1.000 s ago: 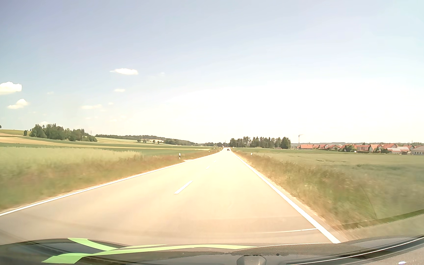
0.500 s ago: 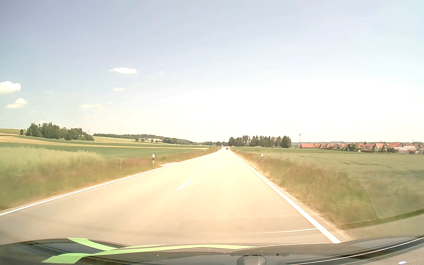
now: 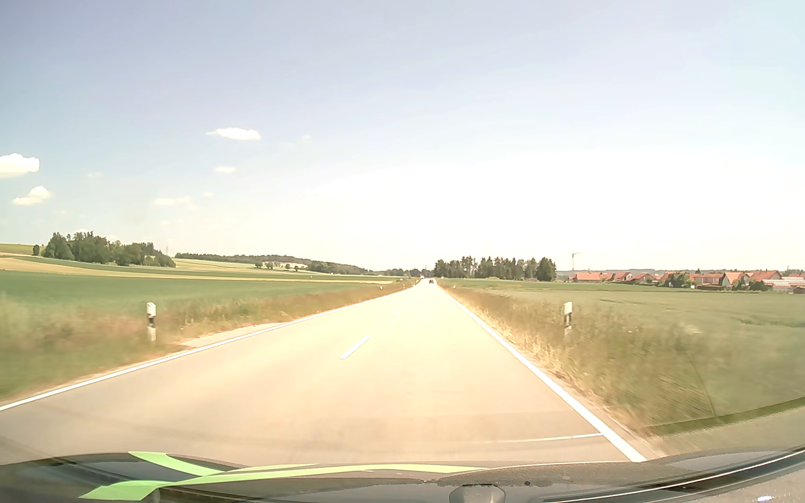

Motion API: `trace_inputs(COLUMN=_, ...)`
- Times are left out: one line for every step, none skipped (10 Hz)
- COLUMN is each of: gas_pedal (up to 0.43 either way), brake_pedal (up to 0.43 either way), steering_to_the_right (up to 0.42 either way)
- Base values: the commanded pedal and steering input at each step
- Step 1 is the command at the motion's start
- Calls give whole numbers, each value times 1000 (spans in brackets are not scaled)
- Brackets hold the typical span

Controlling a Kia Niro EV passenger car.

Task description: Follow the waypoints while adhering to traffic rules and regulations

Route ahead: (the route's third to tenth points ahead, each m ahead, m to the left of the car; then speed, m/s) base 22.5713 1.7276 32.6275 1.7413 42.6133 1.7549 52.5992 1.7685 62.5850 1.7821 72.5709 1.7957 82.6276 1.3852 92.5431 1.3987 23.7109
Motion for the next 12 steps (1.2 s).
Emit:
trace_inputs(gas_pedal=209, brake_pedal=0, steering_to_the_right=-1)
trace_inputs(gas_pedal=197, brake_pedal=0, steering_to_the_right=-1)
trace_inputs(gas_pedal=197, brake_pedal=0, steering_to_the_right=-1)
trace_inputs(gas_pedal=197, brake_pedal=0, steering_to_the_right=-1)
trace_inputs(gas_pedal=220, brake_pedal=0, steering_to_the_right=-1)
trace_inputs(gas_pedal=228, brake_pedal=0, steering_to_the_right=-1)
trace_inputs(gas_pedal=240, brake_pedal=0, steering_to_the_right=-1)
trace_inputs(gas_pedal=240, brake_pedal=0, steering_to_the_right=-1)
trace_inputs(gas_pedal=248, brake_pedal=0, steering_to_the_right=-1)
trace_inputs(gas_pedal=260, brake_pedal=0, steering_to_the_right=-1)
trace_inputs(gas_pedal=260, brake_pedal=0, steering_to_the_right=-1)
trace_inputs(gas_pedal=260, brake_pedal=0, steering_to_the_right=-1)
